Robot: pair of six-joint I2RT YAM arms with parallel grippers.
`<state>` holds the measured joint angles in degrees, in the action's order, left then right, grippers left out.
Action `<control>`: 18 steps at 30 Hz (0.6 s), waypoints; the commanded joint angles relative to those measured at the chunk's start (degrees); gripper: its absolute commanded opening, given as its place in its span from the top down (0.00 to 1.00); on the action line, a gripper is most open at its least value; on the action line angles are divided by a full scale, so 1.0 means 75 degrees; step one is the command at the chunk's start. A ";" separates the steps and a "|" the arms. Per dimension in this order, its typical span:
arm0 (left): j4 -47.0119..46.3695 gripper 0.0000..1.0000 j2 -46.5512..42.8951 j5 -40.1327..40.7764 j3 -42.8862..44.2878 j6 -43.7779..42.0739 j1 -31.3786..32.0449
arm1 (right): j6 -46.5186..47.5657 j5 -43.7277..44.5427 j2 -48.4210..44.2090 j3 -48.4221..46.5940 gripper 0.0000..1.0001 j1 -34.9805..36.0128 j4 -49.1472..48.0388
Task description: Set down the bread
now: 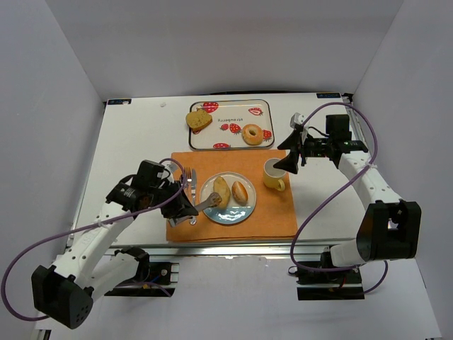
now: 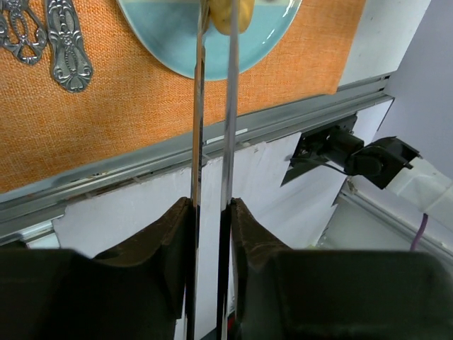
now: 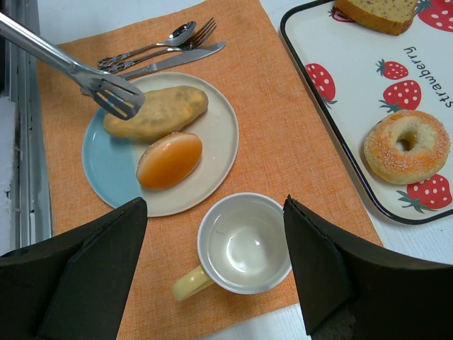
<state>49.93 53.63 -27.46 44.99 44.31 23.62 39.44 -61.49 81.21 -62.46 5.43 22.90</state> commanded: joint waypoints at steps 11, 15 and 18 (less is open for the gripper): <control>0.0057 0.47 0.0127 0.0334 0.0434 -0.0354 0.0062 | 0.0050 -0.0144 -0.0082 -0.0180 0.18 0.0038 0.0041; 0.0151 0.47 0.0046 0.0497 0.0493 -0.0331 0.0062 | 0.0038 -0.0180 -0.0047 -0.0180 0.18 0.0038 0.0053; 0.0280 0.47 -0.0036 0.0638 0.0575 -0.0296 0.0062 | 0.0061 -0.0168 -0.0047 -0.0169 0.18 0.0038 0.0053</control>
<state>51.24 55.07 -24.53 46.74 42.44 23.81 39.44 -61.49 81.21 -62.46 5.43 23.03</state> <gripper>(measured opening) 0.534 0.821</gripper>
